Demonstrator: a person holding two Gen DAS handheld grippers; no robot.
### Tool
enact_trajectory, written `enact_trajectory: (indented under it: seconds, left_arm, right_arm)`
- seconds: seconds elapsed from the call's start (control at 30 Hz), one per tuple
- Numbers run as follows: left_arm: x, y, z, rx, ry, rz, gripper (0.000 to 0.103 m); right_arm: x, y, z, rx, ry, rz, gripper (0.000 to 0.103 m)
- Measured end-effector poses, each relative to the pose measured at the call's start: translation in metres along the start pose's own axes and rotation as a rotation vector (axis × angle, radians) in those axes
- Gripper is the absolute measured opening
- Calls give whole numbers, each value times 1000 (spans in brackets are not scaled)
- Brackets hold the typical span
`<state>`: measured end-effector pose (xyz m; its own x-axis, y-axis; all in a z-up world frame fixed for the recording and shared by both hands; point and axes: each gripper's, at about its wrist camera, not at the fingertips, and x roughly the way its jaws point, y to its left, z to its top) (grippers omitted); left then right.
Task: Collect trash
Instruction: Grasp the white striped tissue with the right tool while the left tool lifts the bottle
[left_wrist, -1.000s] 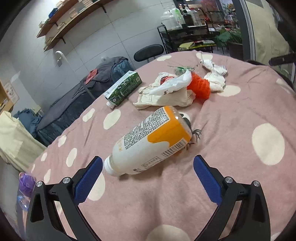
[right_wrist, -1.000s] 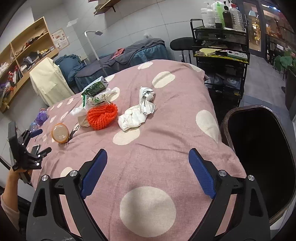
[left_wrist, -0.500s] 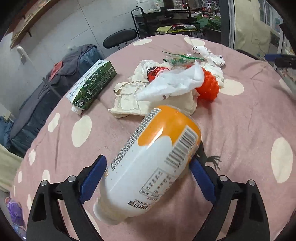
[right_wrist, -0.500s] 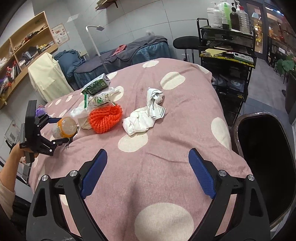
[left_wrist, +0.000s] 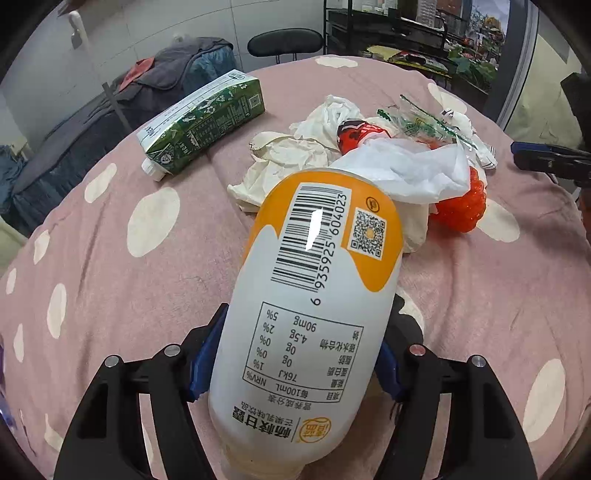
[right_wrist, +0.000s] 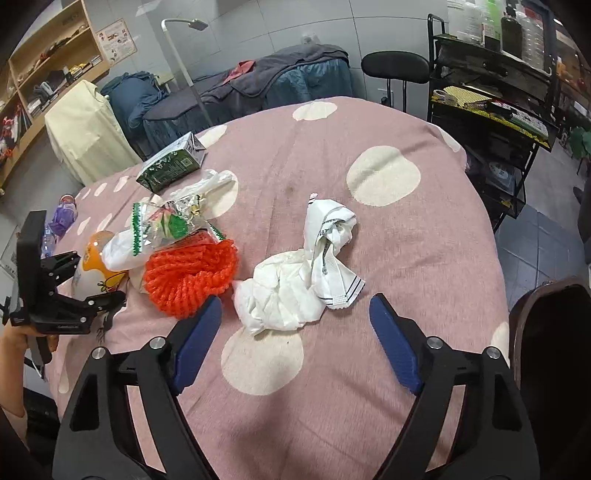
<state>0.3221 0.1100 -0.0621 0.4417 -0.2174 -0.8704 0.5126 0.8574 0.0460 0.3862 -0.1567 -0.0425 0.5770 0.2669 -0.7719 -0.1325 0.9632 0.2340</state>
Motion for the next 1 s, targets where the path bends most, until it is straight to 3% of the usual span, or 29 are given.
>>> enact_trajectory:
  seconds: [0.27, 0.43, 0.63, 1.0]
  left_arm:
    - [-24, -10, -21, -118, -115, -7, 67]
    - [-52, -19, -31, -191, -201, -10, 66]
    - [-87, -48, -39, -215, -319, 38, 65]
    - [-106, -108, -34, -262, -457, -10, 64]
  right_arm:
    - [39, -16, 37, 39, 60, -52, 60]
    - [54, -24, 47, 53, 82, -73, 32]
    - [31, -24, 36, 77, 36, -2, 28]
    - [-61, -24, -13, 43, -106, 67, 28]
